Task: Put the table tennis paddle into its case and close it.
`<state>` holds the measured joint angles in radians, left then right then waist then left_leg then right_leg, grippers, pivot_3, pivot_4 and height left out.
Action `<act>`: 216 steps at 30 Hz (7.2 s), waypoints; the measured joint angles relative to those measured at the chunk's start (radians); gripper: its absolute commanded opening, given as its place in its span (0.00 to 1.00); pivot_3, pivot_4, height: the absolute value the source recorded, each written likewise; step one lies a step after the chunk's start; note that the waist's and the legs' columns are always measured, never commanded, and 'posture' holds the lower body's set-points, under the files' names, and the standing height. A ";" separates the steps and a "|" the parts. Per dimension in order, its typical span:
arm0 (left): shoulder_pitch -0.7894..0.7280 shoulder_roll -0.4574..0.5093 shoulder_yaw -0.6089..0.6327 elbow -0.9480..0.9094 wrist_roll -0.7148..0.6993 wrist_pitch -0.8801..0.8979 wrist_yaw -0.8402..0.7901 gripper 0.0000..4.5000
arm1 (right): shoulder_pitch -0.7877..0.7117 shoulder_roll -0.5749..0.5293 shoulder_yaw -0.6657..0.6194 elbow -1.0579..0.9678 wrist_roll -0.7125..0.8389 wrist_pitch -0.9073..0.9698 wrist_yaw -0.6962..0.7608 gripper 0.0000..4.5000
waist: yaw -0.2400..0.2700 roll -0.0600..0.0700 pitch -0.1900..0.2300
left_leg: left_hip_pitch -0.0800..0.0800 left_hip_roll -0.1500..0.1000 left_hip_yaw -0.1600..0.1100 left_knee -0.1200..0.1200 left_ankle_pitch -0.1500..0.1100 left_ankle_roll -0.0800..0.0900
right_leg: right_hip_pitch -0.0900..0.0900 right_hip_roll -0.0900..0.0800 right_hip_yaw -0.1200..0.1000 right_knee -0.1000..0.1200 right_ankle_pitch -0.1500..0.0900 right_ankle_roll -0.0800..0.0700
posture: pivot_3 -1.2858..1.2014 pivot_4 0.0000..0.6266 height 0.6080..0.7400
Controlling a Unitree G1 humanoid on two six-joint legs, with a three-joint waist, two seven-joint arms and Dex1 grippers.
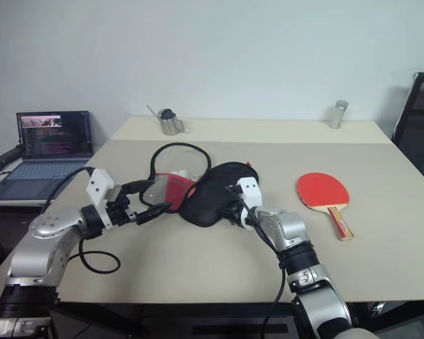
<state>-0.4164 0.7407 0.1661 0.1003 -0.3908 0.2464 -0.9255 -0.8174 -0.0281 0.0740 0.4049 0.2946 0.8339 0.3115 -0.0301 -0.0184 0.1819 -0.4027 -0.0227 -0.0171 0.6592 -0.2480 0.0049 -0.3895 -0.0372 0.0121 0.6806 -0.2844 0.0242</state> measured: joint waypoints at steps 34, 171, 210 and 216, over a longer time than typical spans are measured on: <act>-0.110 0.023 -0.003 0.098 0.003 0.072 -0.110 1.00 | -0.068 0.149 -0.056 0.155 -0.002 -0.056 -0.032 0.25 | -0.010 0.000 0.000 | 0.000 0.000 0.000 -0.002 0.000 0.000 | -0.001 0.000 0.001 0.000 0.000 0.000 | 0.52 0.24 1.00; -0.133 -0.088 -0.157 0.007 0.021 0.052 -0.172 1.00 | 0.148 -0.483 -0.328 -0.211 -0.036 0.115 -0.056 0.25 | -0.004 -0.002 0.002 | -0.006 0.001 0.003 0.000 0.000 0.000 | -0.005 0.001 0.002 0.000 0.000 0.001 | 0.52 0.24 1.00; -0.114 -0.076 -0.155 -0.024 0.024 0.050 -0.135 1.00 | 0.023 0.038 -0.208 -0.105 -0.117 0.024 -0.364 0.25 | -0.004 -0.002 0.002 | -0.017 -0.001 0.003 0.002 0.001 0.000 | -0.017 0.000 0.002 0.002 0.000 0.001 | 0.52 0.24 1.00; -0.114 -0.076 -0.155 -0.024 0.026 0.050 -0.135 1.00 | 0.021 0.038 -0.208 -0.094 -0.127 0.014 -0.379 0.25 | -0.004 -0.002 0.002 | -0.017 -0.001 0.003 0.002 0.001 0.000 | -0.017 0.000 0.003 0.002 0.000 0.001 | 0.52 0.24 1.00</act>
<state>-0.5309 0.6644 0.0110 0.0768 -0.3643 0.2964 -1.0610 -0.7965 0.0095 -0.1338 0.3112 0.1677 0.8481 -0.0673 -0.0343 -0.0203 0.1841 -0.4193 -0.0234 -0.0144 0.6610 -0.2474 0.0046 -0.4063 -0.0369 0.0146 0.6830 -0.2845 0.0248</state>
